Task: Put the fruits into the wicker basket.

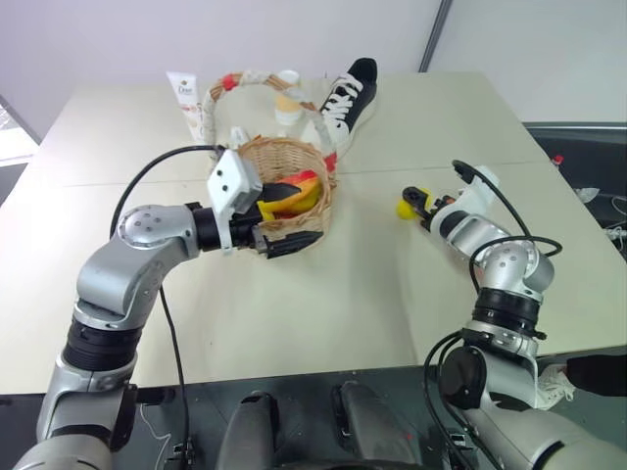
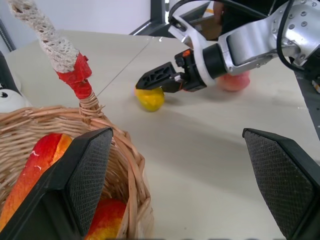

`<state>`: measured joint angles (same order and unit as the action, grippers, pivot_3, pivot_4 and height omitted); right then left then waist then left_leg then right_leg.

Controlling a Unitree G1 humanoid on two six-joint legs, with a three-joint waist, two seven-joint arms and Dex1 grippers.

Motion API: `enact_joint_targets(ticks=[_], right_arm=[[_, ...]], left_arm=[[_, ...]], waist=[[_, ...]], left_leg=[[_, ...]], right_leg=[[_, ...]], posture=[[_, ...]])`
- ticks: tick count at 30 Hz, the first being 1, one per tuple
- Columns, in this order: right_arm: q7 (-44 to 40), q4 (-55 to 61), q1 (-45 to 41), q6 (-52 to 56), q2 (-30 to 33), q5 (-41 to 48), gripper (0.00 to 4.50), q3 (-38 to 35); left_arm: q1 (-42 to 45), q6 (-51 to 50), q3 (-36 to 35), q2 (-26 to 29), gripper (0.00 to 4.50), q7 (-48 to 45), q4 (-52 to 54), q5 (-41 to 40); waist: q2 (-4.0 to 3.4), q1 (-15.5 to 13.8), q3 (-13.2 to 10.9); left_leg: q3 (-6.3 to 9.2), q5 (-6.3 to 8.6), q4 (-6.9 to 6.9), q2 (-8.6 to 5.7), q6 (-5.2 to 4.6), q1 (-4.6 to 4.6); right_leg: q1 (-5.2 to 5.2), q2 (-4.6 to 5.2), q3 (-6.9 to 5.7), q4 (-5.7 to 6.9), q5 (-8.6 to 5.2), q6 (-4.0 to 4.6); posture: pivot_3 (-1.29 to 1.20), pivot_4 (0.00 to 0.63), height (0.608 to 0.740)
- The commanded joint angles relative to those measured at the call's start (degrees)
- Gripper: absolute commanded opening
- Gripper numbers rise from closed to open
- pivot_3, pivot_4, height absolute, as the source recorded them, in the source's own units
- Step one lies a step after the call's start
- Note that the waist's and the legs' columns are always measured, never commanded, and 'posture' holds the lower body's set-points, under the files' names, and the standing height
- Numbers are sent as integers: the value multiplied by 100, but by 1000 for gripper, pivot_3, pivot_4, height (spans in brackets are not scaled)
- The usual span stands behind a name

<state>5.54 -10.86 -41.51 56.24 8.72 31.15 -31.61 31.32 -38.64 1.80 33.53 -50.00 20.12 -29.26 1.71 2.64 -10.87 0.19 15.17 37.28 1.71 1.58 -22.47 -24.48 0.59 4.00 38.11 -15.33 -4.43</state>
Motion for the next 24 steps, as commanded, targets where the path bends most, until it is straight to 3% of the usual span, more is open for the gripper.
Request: enact_joint_targets(ticks=[1, 4, 7, 9, 12, 15, 17, 19, 21, 24], right_arm=[[-14, -128, -229, -233, -36, 96, 4500, 25], [13, -225, -266, -335, -78, 111, 3631, 42], [66, -165, -243, -419, -90, 88, 2154, 81], [61, -15, -201, -363, -73, 139, 1527, 109], [-83, 566, -31, -169, 60, 231, 1511, 280], [-1012, 1793, 472, -90, 804, 82, 1511, 1326], [-2460, 3124, 1041, -739, 2060, -318, 1511, 2602], [-3541, 3958, 1417, -1402, 2932, -552, 1511, 3374], [-4084, 4263, 1408, -1756, 3082, -439, 1511, 3684], [-4197, 4206, 893, -1840, 2622, -407, 1511, 4094]], left_arm=[[13, 30, 16, 9, 4451, -13, 149, -87], [1, 58, 36, 16, 4500, -18, 120, -61], [-20, 67, 21, 27, 4500, -4, 115, -58], [-39, 73, 4, 43, 4500, -1, 121, -63], [-181, 149, -223, 127, 4500, 37, 103, -71], [-421, 143, -778, 258, 4500, 79, -20, -267], [-769, 226, -1375, 457, 4500, -32, -191, -449], [-1071, 338, -1763, 623, 4500, -184, -292, -578], [-1237, 441, -1906, 718, 4500, -249, -378, -596], [-1301, 556, -2032, 774, 4500, -261, -534, -584]], waist=[[0, 0, 0], [0, 7, 0], [-1, 7, 0], [-1, 4, -1], [-6, 7, -4], [-16, 6, -10], [-25, -4, -15], [-36, 21, -22], [-30, 78, -19], [-25, 93, -21]], left_leg=[[0, 0, 0, 0, 0, 0], [-1, 0, 0, -1, 0, -1], [1, 0, -2, 0, 0, 0], [1, 0, -2, 0, 0, 0], [0, 0, -3, 0, 0, 0], [2, 0, -9, 1, 0, -8], [3, 0, -10, 1, -1, -13], [5, 7, -13, 3, -12, -12], [6, 11, -13, 5, -18, -3], [8, 9, -9, 8, -16, 4]], right_leg=[[0, 0, 0, -1, 0, 0], [0, 1, 0, -1, 0, 0], [0, -2, 0, -1, 0, 0], [0, -1, 0, -1, 0, 0], [0, -1, 0, -2, 0, 0], [-10, -1, 0, -4, -1, 0], [-13, -1, -2, -8, -2, -1], [-16, 0, 0, -17, -5, -5], [-10, -6, 0, -19, -6, -4], [5, -10, -8, -18, -5, -3]], posture=[[0, 150, 740], [0, 150, 740], [0, 150, 740], [0, 150, 740], [0, 150, 740], [0, 150, 740], [0, 150, 740], [0, 150, 740], [0, 150, 740], [0, 150, 740]])
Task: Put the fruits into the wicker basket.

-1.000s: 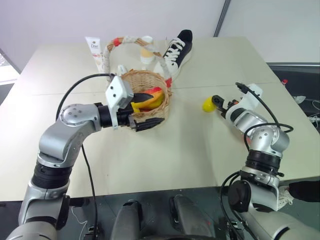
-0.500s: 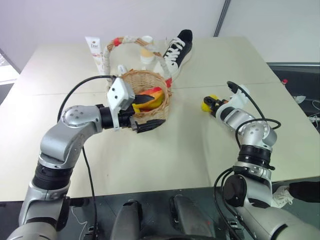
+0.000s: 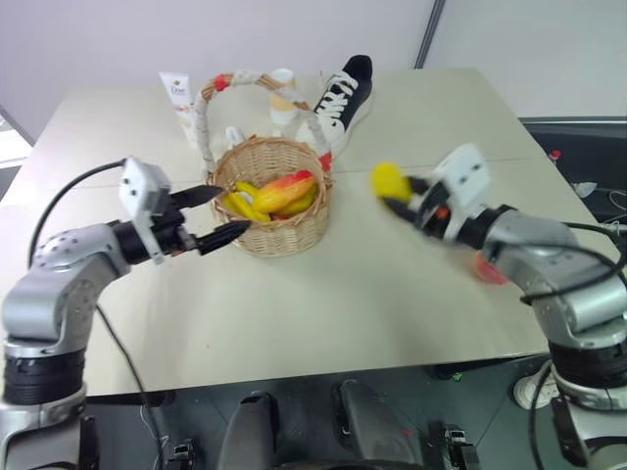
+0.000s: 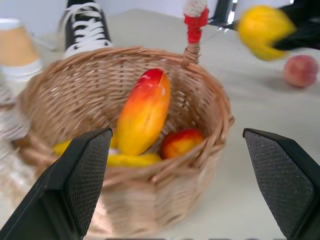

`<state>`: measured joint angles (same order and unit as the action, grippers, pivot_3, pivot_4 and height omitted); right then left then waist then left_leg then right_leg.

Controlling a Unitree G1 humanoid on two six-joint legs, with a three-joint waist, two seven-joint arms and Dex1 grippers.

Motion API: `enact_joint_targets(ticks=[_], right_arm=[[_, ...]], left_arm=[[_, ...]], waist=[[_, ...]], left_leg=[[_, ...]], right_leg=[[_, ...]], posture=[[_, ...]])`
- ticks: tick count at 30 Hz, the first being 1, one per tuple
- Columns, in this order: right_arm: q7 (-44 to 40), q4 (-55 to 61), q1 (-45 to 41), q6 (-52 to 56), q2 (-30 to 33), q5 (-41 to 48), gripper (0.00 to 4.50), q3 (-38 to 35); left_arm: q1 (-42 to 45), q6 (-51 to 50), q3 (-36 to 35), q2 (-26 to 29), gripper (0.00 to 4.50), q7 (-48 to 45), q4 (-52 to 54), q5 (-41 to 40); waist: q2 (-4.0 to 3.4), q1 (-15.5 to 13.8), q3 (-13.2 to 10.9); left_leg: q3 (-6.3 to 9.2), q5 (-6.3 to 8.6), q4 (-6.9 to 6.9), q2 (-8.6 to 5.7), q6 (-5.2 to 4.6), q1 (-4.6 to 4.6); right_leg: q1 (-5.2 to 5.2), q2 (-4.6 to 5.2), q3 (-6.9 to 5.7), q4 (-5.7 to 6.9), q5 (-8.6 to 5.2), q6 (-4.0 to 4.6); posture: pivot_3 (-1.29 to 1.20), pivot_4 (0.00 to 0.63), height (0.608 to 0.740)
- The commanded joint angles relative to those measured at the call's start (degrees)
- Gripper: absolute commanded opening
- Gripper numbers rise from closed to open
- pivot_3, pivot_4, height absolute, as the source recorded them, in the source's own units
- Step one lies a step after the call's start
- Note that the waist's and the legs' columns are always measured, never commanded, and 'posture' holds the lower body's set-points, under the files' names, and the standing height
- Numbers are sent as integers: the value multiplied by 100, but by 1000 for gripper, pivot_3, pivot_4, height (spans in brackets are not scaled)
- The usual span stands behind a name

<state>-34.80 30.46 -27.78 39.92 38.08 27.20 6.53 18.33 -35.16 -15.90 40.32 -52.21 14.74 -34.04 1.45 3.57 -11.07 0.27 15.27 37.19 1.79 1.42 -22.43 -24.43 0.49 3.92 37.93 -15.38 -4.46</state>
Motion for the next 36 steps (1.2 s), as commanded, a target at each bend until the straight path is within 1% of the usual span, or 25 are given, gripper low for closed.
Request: enact_joint_targets(ticks=[1, 4, 6, 9, 12, 14, 15, 18, 21, 24, 26, 28, 30, 31, 32, 34, 36], right_arm=[[-108, -55, -716, -225, -538, -123, 1511, 469], [14, -415, -1160, -249, -996, -422, 1511, 815], [391, -1113, -1669, -322, -1539, -883, 1511, 1135], [966, -2277, -2200, -539, -2143, -1574, 1511, 1336], [1133, -3136, -2468, -917, -2410, -2031, 1511, 1438], [1020, -3289, -2503, -1049, -2534, -2030, 2538, 1354], [958, -3305, -2511, -1118, -2570, -2034, 2945, 1328], [699, -2991, -2440, -1381, -2565, -1968, 4440, 1235], [31, -2031, -2082, -1574, -2185, -1539, 4440, 958], [-589, -999, -1437, -1295, -1412, -999, 4440, 427], [-792, -578, -1017, -921, -844, -805, 4440, 90], [-1078, -206, -178, -631, 63, -789, 4440, -432], [-1143, -82, 722, -402, 737, -865, 4440, -1064], [-1076, -124, 1153, -392, 967, -1011, 4440, -1350], [-1000, -176, 1512, -386, 1119, -1096, 4440, -1598], [-766, -308, 2179, -378, 1175, -1231, 4440, -2115], [-566, -389, 2664, -409, 1019, -1248, 4440, -2572]], left_arm=[[-27, 235, -274, 117, 4500, -34, -28, -89], [-85, 285, -283, 151, 4500, -11, -61, -68], [-165, 263, -324, 119, 4500, 62, 30, -126], [-318, 213, -374, 35, 4500, 190, 281, -264], [-463, 207, -350, -9, 4500, 319, 473, -312], [-504, 192, -343, -34, 4500, 393, 569, -361], [-512, 185, -347, -47, 4500, 427, 603, -383], [-499, 175, -312, -65, 4500, 523, 649, -437], [-433, 141, -191, -106, 4500, 582, 771, -559], [-270, 70, 87, -191, 4500, 615, 939, -636], [-166, 29, 322, -237, 4500, 605, 1050, -645], [52, -18, 719, -393, 4500, 593, 1170, -674], [300, -39, 1204, -577, 4500, 554, 1268, -597], [412, -9, 1470, -661, 4500, 521, 1293, -484], [508, 23, 1695, -722, 4500, 485, 1279, -380], [685, 195, 2106, -854, 4500, 397, 1070, -90], [837, 367, 2404, -936, 4500, 286, 819, 186]], waist=[[2, 13, -1], [6, 20, 2], [9, 20, 4], [9, 33, 4], [10, 17, 4], [10, -8, 4], [9, -12, 4], [9, -6, 4], [9, -31, 4], [10, -106, 4], [13, -153, 6], [12, -181, 6], [14, -259, 6], [15, -269, 6], [14, -278, 6], [14, -240, 7], [13, -194, 7]], left_leg=[[0, -2, 7, 0, 3, 0], [0, -4, 18, -1, 6, 1], [1, -4, 15, 0, 6, -2], [5, -4, 6, 3, 7, -7], [7, -4, 1, 5, 8, -12], [7, -4, -1, 0, 9, -16], [7, -4, -1, 0, 9, -18], [5, -4, -1, -3, 8, -21], [9, -3, -1, -2, 8, -21], [13, -3, -1, -3, 8, -23], [15, -3, 1, -7, 8, -21], [10, -3, 4, -9, 7, -18], [3, -3, 5, -17, 7, -14], [0, -2, 5, -25, 6, -17], [0, -2, 5, -29, 6, -17], [-6, -2, 6, -30, 5, -14], [-10, -2, 4, -23, 4, -1]], right_leg=[[0, 1, 0, 4, 1, 0], [0, 6, 4, 10, 4, 3], [-1, 7, 0, 10, 4, 4], [-14, 15, 3, 14, 5, 5], [-20, 25, 3, 14, 5, 6], [-20, 37, 3, 10, 5, 6], [-21, 39, 2, 9, 6, 6], [-24, 43, 2, 8, 7, 4], [-24, 41, 0, 10, 7, 4], [-21, 41, -4, 6, 6, 4], [-10, 42, -7, -1, 6, 3], [-6, 45, -5, -5, 7, 2], [4, 44, -7, -9, 5, 0], [5, 41, -7, -16, 5, 0], [7, 38, -6, -17, 3, -2], [8, 30, 1, -20, 3, -3], [9, 13, 13, -18, 3, -2]], posture=[[0, 150, 740], [0, 150, 740], [0, 150, 740], [0, 150, 740], [0, 150, 740], [0, 150, 740], [0, 150, 740], [0, 150, 740], [0, 150, 740], [0, 150, 740], [0, 150, 740], [0, 150, 740], [0, 150, 740], [0, 150, 740], [0, 150, 740], [0, 150, 740], [0, 150, 740]])
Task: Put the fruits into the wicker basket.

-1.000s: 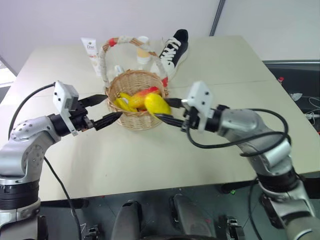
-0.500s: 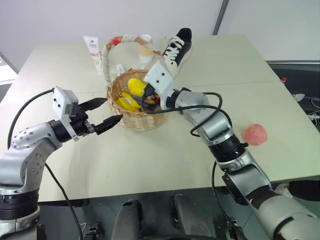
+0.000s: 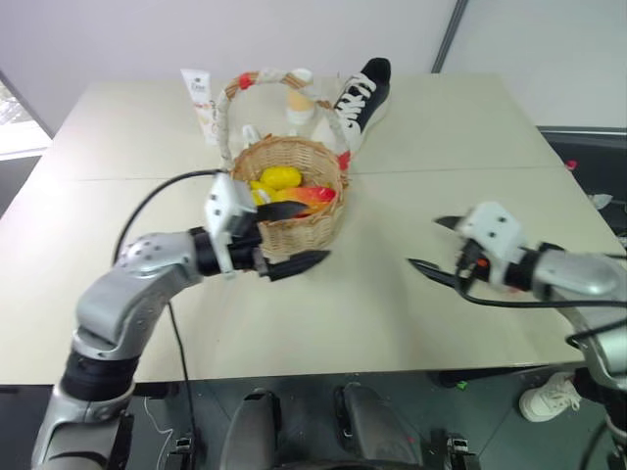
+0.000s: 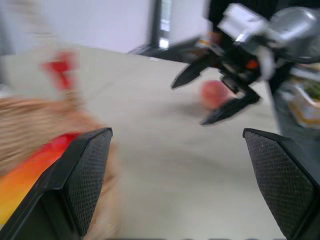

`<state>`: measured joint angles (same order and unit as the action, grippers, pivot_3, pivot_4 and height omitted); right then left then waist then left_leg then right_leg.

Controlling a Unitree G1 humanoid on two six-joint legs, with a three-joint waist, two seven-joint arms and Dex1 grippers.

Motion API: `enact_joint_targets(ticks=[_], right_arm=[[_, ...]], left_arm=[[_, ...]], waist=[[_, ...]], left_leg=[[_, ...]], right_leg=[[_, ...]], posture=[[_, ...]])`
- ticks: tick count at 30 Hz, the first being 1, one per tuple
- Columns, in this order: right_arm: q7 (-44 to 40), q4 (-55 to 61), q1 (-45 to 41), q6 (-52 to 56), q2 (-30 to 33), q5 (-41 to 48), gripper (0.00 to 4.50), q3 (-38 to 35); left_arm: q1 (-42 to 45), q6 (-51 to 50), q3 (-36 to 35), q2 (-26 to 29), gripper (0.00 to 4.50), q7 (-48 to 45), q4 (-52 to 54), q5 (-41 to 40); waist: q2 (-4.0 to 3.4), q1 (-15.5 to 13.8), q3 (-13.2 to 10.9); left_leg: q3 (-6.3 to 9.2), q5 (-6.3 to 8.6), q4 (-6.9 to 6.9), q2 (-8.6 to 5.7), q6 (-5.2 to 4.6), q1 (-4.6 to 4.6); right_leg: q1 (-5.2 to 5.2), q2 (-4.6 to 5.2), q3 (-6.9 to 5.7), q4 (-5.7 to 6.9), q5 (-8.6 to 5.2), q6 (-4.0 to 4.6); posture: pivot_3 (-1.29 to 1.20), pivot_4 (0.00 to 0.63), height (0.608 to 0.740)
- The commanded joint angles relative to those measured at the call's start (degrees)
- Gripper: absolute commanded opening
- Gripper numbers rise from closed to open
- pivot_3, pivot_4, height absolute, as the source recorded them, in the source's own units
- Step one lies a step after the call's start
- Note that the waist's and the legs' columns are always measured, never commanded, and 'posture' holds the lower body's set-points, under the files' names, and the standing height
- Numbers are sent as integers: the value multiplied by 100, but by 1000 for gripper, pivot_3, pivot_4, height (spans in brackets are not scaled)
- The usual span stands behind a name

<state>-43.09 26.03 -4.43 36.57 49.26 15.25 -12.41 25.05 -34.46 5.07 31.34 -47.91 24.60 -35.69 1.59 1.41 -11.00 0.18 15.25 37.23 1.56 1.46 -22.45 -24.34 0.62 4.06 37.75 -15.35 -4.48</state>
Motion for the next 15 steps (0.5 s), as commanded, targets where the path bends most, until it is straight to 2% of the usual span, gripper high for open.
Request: enact_joint_targets(ticks=[1, 4, 7, 15], right_arm=[[332, 28, 519, -37, -192, -12, 4440, -882], [386, -18, 1056, -254, -285, -110, 4440, -1212], [514, -207, 1187, -517, -370, -198, 4440, -1321], [737, -1289, 675, -1195, -369, -609, 4440, -768]], left_arm=[[229, 370, 400, -63, 4500, -205, -255, 443], [362, 421, 419, -215, 4500, -318, -451, 370], [363, 459, 457, -222, 4500, -487, -527, 396], [384, 539, 381, -233, 4500, -625, -672, 471]], waist=[[-1, 51, 1], [-3, 115, 2], [-7, 138, 4], [-7, 104, 3]], left_leg=[[1, 0, -1, 4, 0, 4], [8, -1, -2, 7, -1, 10], [0, -1, 1, 7, -1, 13], [0, -1, 6, 2, 0, 7]], right_leg=[[0, -7, 1, 3, -1, 1], [0, -14, 1, 18, -2, 3], [0, -14, 5, 21, -2, 2], [1, -7, 5, 21, -3, 0]], posture=[[0, 150, 740], [0, 150, 740], [0, 150, 740], [0, 150, 740]])
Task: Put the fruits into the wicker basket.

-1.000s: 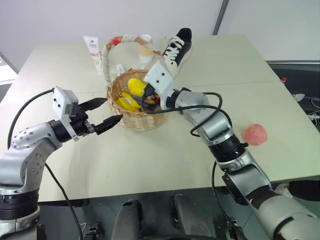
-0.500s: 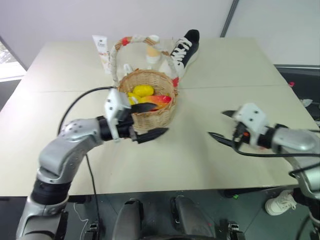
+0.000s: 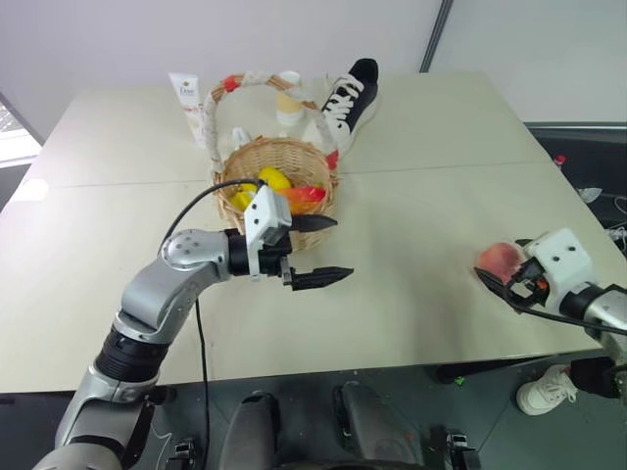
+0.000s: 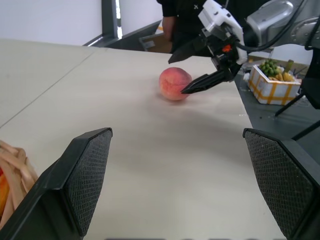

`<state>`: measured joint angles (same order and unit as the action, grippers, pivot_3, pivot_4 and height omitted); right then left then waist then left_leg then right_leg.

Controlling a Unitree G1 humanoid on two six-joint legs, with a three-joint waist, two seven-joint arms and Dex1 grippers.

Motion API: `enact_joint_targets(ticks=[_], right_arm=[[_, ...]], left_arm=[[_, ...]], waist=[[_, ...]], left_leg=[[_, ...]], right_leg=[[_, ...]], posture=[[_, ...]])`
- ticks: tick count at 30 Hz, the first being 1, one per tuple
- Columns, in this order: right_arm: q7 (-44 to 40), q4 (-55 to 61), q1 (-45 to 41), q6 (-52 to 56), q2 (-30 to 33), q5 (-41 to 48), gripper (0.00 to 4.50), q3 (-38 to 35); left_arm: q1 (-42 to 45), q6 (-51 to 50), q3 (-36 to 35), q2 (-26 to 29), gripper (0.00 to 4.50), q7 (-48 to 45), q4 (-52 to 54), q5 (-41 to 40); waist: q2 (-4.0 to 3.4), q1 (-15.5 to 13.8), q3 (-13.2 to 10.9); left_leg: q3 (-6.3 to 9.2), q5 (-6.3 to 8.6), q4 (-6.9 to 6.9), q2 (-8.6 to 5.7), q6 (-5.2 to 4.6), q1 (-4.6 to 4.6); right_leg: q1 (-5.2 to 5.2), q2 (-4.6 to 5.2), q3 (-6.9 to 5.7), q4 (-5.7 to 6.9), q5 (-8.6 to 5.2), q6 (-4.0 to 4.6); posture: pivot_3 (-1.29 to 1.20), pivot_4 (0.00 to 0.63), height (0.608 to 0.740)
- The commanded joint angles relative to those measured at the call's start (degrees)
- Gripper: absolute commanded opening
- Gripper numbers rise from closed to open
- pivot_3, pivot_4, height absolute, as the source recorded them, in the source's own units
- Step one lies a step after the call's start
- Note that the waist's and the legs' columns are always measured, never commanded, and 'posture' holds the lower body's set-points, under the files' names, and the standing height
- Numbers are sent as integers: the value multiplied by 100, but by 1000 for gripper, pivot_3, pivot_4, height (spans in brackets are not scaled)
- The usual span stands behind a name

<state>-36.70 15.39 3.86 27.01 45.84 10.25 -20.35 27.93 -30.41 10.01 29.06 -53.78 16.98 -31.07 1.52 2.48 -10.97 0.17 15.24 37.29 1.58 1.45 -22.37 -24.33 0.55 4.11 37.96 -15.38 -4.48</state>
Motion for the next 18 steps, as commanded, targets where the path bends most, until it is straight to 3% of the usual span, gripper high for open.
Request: enact_joint_targets(ticks=[1, 5, 7, 11, 12, 18], right_arm=[[111, -327, -200, -275, -22, -132, 4440, 63], [94, -552, -280, -218, 0, -87, 4440, 97], [14, -572, -287, -198, 1, -1, 3945, 100], [0, -509, -345, -272, 52, -50, 2380, 162], [-9, -434, -353, -342, 90, -109, 2242, 206], [-473, 977, -976, -21, 73, 610, 2177, 576]], left_arm=[[90, 138, -122, -10, 4500, -31, 93, 20], [-1, 102, -200, -10, 4500, 48, 202, -5], [-73, 97, -235, 12, 4500, 95, 258, -1], [-119, 112, -300, 36, 4500, 144, 278, 2], [-128, 113, -336, 43, 4500, 154, 282, -10], [-282, -114, -1323, 192, 4500, 369, 224, -564]], waist=[[0, -5, 0], [0, -8, 0], [0, -4, 0], [0, -1, 0], [0, -1, 0], [-6, 60, -3]], left_leg=[[1, 0, 0, 0, 0, 0], [1, 0, 0, 0, 0, -1], [2, 0, 0, 0, 0, -1], [3, 0, 0, 1, 0, 0], [2, 0, 0, 1, 0, 0], [4, 0, 0, 8, 0, 5]], right_leg=[[0, 0, 0, 0, 0, 0], [0, 0, 0, 0, 0, 0], [0, 0, 0, 0, 0, -1], [0, 0, 0, 1, 0, -1], [0, 0, 0, 1, 0, -1], [-1, -4, 2, 5, 0, -1]], posture=[[0, 150, 740], [0, 150, 740], [0, 150, 740], [0, 150, 740], [0, 150, 740], [0, 150, 740]])
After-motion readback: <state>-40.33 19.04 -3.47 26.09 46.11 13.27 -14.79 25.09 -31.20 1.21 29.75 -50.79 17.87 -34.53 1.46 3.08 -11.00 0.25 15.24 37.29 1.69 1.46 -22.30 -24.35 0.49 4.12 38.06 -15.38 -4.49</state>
